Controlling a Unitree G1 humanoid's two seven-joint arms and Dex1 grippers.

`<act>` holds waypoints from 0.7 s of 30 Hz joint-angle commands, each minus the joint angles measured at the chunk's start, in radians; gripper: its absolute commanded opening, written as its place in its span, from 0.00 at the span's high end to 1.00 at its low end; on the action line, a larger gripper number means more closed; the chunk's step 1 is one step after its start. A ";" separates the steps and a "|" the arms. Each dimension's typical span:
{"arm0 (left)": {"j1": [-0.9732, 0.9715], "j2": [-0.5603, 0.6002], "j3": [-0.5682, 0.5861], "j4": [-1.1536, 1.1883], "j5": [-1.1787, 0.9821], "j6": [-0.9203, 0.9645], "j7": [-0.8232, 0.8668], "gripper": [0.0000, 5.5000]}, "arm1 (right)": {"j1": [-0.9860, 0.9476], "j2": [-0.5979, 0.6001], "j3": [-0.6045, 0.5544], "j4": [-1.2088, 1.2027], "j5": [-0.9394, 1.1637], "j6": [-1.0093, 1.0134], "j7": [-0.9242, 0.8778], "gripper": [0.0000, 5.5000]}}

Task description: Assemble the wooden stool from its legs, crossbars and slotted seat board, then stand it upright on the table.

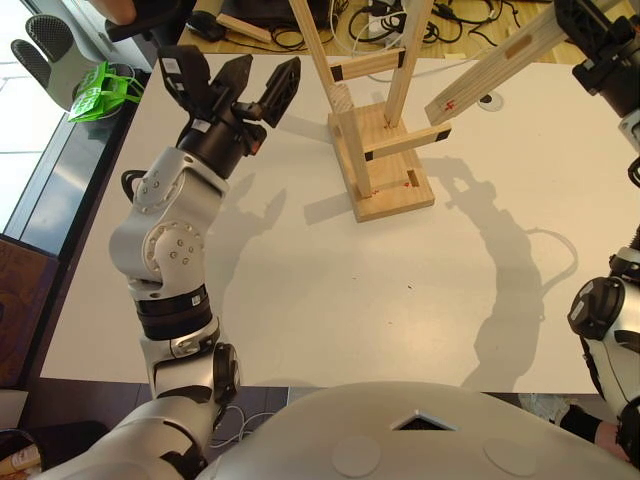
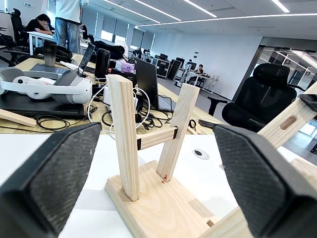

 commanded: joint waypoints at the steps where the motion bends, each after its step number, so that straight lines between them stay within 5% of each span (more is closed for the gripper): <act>1: -0.012 -0.004 -0.001 0.002 0.003 -0.001 0.006 0.24 | 0.003 0.002 -0.003 -0.017 0.003 0.010 0.006 0.82; 21: -0.011 -0.009 -0.005 0.003 0.005 -0.011 0.010 0.24 | 0.069 0.019 0.009 -0.032 -0.022 -0.003 0.000 0.82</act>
